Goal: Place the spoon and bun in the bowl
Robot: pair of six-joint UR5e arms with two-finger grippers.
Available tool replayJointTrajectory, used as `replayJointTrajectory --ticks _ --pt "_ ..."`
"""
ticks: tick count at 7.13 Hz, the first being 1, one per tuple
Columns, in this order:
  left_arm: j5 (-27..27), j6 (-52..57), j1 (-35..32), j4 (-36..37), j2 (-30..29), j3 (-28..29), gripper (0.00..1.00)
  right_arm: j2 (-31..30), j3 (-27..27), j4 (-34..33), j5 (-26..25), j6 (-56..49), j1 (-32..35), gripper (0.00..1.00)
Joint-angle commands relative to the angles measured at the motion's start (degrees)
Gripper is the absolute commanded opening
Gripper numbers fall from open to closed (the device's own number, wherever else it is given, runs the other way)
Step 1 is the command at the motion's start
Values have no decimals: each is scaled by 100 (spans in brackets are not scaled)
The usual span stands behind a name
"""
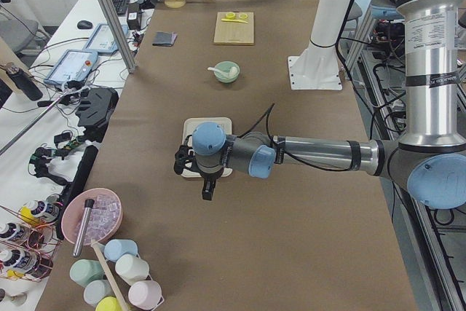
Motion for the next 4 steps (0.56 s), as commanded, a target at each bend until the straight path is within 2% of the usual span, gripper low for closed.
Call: replayJointTrajectory --ticks 1,2,4 --pt "847 387 -230 63 76 -246 98 -70 -24 11 58 -5 48 100" --pt "1176 388 -222 150 77 -231 98 -88 20 2 67 -5 57 100" --pt "1023 326 -196 283 -28 -162 98 -123 11 29 58 -5 91 100"
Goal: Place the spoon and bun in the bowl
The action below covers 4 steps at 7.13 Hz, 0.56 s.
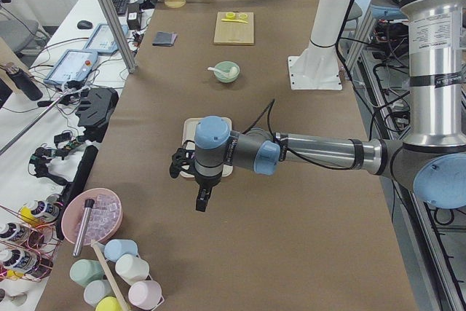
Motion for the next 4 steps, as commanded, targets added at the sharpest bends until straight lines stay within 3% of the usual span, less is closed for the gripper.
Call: replayJointTrajectory --ticks 1,4 --pt "-88 -16 15 17 -62 95 98 -44 25 26 19 9 29 100" --pt "-167 46 15 -2 -53 52 98 -61 60 52 37 17 29 100"
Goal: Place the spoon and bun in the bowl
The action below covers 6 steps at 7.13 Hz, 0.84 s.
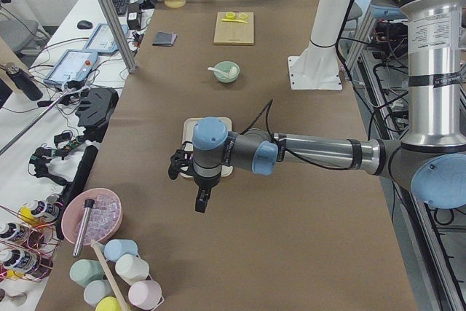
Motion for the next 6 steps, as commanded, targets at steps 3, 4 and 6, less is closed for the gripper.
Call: replayJointTrajectory --ticks 3,4,6 --pt "-28 22 3 2 4 -18 98 -38 40 13 155 16 0 100" --pt "-28 22 3 -7 4 -18 98 -90 109 13 172 16 0 100" --pt "-37 22 3 -7 -5 -45 98 -99 110 4 163 16 0 100"
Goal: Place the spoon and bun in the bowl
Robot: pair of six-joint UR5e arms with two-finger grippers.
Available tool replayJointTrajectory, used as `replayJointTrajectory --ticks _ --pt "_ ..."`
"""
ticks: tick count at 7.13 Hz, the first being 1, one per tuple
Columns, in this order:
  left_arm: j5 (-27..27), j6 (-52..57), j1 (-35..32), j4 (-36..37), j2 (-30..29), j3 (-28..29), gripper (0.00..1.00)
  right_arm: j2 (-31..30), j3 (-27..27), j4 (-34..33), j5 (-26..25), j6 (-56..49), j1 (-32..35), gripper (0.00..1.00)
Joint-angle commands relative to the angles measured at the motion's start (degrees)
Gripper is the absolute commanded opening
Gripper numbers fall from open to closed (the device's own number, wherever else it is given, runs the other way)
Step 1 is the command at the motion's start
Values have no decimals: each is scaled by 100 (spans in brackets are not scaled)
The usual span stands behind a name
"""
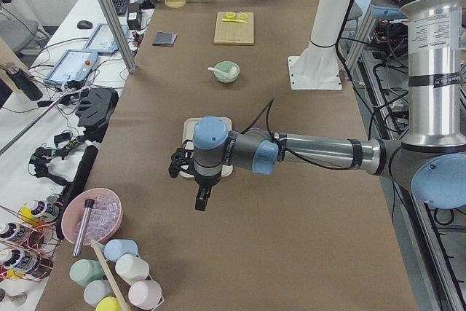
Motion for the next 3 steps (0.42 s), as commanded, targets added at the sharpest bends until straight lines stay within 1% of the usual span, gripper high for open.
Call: replayJointTrajectory --ticks 1,3 --pt "2 0 0 -1 -21 -28 98 -12 19 6 8 18 0 100" --pt "2 0 9 -10 -73 -28 98 -12 2 -3 -1 53 0 100"
